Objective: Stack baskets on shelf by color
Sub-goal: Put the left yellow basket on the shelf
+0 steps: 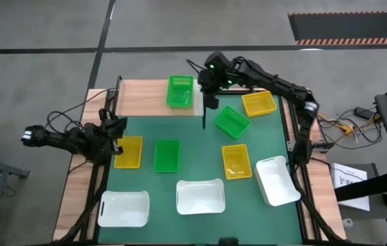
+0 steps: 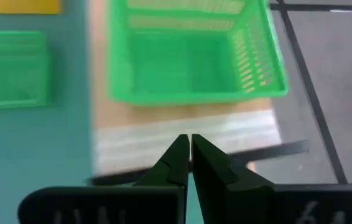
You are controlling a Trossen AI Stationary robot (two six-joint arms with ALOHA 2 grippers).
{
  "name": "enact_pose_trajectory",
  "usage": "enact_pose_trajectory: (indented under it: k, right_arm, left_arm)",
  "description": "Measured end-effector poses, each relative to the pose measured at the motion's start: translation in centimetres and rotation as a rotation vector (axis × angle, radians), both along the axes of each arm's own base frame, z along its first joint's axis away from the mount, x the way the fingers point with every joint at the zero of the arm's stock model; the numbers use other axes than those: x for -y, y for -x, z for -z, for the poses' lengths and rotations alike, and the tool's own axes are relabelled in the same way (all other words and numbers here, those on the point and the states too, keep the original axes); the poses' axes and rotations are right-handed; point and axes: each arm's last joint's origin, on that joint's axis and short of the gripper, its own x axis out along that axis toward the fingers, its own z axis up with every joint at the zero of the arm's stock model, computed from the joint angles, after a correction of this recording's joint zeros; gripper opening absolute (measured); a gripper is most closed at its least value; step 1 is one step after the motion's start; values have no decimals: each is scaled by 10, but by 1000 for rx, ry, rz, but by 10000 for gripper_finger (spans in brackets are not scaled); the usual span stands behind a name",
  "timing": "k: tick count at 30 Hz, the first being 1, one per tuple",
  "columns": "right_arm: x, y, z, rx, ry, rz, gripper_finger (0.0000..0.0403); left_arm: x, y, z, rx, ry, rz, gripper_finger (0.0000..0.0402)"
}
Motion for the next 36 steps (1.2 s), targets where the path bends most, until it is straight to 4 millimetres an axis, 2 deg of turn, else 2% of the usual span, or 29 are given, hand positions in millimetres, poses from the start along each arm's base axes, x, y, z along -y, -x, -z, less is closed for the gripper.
enact_pose_trajectory:
  k: [5, 9, 14, 18, 22, 28, 36]
  right_arm:
    - [-52, 27, -6, 62, -12, -61, 11]
    - [-97, 53, -1, 158, -18, -125, 11]
    - [-144, 78, 28, 295, -16, -230, 11]
    - [-169, 97, 56, 419, 34, -346, 11]
    - [-184, 119, 82, 490, 78, -427, 11]
    - [-189, 152, 103, 635, 131, -467, 11]
    - [-187, 190, 110, 704, 220, -492, 11]
  left_arm:
    - [6, 0, -19, 65, -111, 156, 0]
    - [11, -7, -30, 75, -173, 306, 0]
    - [15, -24, -30, -8, -147, 348, 0]
    - [17, -35, -33, -39, -96, 389, 0]
    - [19, -47, -40, -48, -72, 408, 0]
    - [24, -67, -46, -101, -78, 421, 0]
    - [31, -100, -51, -169, -88, 439, 0]
